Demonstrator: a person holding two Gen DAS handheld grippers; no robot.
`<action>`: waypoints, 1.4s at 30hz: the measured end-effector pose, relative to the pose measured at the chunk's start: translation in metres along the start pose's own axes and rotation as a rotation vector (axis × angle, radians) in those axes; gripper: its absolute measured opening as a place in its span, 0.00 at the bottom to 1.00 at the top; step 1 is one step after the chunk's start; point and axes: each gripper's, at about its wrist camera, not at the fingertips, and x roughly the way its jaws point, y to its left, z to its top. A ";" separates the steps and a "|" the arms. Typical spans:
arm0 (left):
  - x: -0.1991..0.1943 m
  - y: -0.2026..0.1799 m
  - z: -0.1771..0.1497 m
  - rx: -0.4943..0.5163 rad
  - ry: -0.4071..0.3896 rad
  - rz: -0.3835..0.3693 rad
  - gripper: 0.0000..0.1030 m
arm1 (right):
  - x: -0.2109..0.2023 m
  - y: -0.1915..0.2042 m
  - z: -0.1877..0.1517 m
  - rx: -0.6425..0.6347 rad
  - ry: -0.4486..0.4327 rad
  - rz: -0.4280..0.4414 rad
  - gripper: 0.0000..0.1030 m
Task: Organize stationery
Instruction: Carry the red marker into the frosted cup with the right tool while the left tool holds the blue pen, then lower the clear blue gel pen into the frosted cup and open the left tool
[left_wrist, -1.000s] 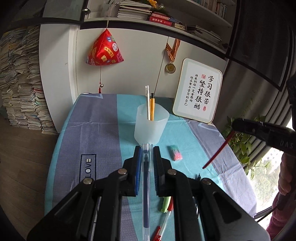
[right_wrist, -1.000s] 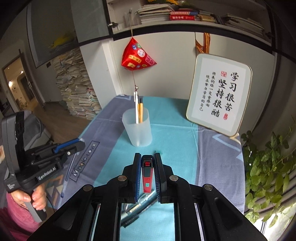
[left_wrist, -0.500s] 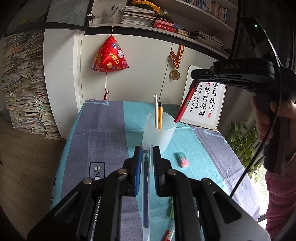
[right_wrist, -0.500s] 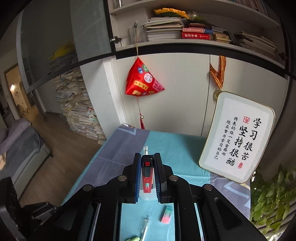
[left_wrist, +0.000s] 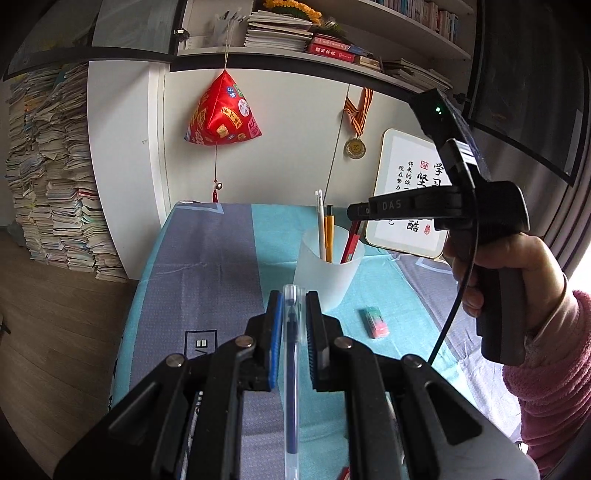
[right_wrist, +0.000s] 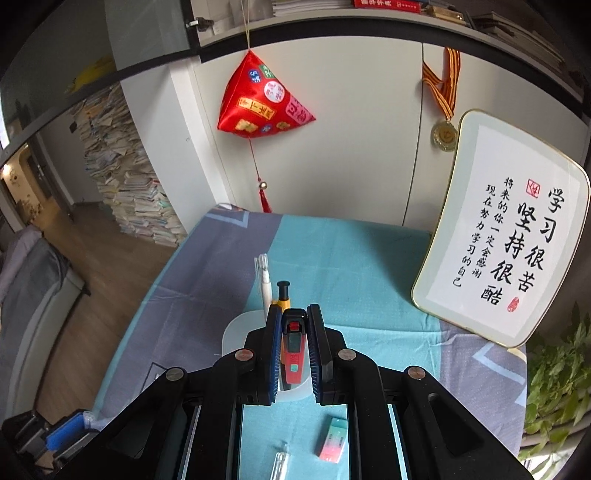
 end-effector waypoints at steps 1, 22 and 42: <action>0.000 0.000 0.000 0.001 0.001 -0.001 0.10 | 0.002 0.000 -0.002 0.000 0.011 0.000 0.14; 0.012 -0.026 0.034 0.017 -0.027 -0.024 0.10 | -0.066 -0.020 -0.077 0.020 -0.004 0.041 0.27; 0.092 -0.050 0.128 0.010 -0.220 -0.014 0.10 | -0.105 -0.062 -0.144 0.017 -0.003 -0.074 0.27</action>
